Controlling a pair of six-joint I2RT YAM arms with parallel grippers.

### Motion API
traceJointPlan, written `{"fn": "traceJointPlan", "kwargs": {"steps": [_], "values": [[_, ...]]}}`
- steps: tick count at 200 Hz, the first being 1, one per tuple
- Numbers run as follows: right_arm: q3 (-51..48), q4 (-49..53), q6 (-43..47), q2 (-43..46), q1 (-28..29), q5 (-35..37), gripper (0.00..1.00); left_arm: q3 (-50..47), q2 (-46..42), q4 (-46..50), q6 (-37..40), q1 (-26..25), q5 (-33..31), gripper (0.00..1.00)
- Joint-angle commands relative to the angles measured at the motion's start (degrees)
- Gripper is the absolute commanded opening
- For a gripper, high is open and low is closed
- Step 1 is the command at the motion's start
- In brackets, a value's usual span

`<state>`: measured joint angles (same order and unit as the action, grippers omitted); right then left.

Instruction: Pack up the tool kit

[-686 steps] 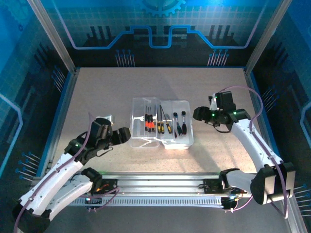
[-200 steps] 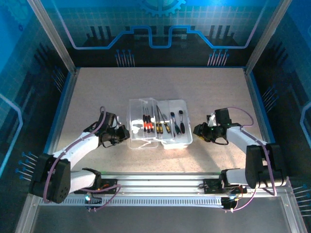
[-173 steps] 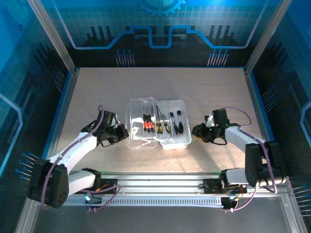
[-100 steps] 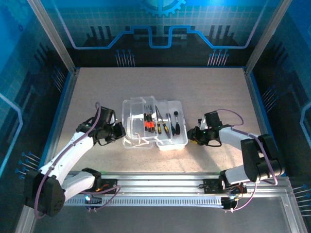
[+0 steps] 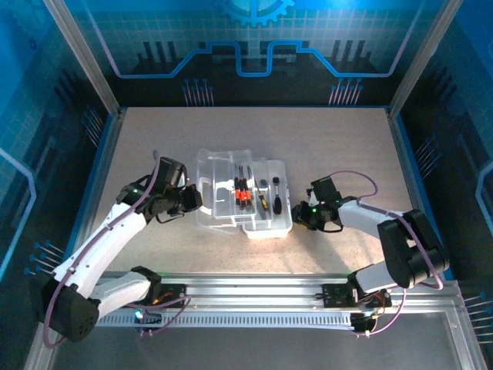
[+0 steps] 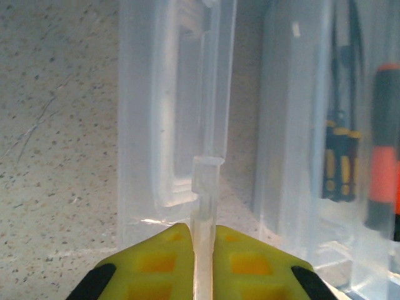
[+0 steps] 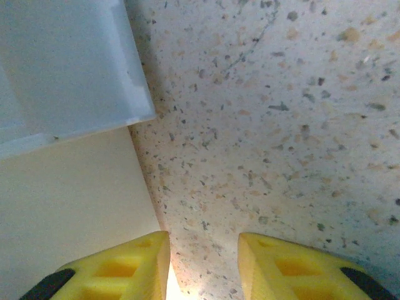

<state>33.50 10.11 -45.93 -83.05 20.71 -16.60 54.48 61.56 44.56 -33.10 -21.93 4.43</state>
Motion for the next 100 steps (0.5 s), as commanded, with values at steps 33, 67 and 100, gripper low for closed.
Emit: {"fn": "traceJointPlan", "kwargs": {"steps": [33, 67, 100], "values": [[1.6, -6.4, -1.8, -3.1, 6.1, -7.8, 0.35, 6.8, 2.1, -8.6, -3.7, -8.5, 9.1, 0.17], [1.5, -5.8, -1.6, -2.6, 6.0, -7.3, 0.35, 8.7, 4.0, -10.7, -4.6, -12.2, 8.3, 0.18], [1.7, -5.5, -1.5, -2.3, 6.0, -7.1, 0.35, 9.2, 6.8, -12.7, -5.0, -14.7, 8.2, 0.18]]}}
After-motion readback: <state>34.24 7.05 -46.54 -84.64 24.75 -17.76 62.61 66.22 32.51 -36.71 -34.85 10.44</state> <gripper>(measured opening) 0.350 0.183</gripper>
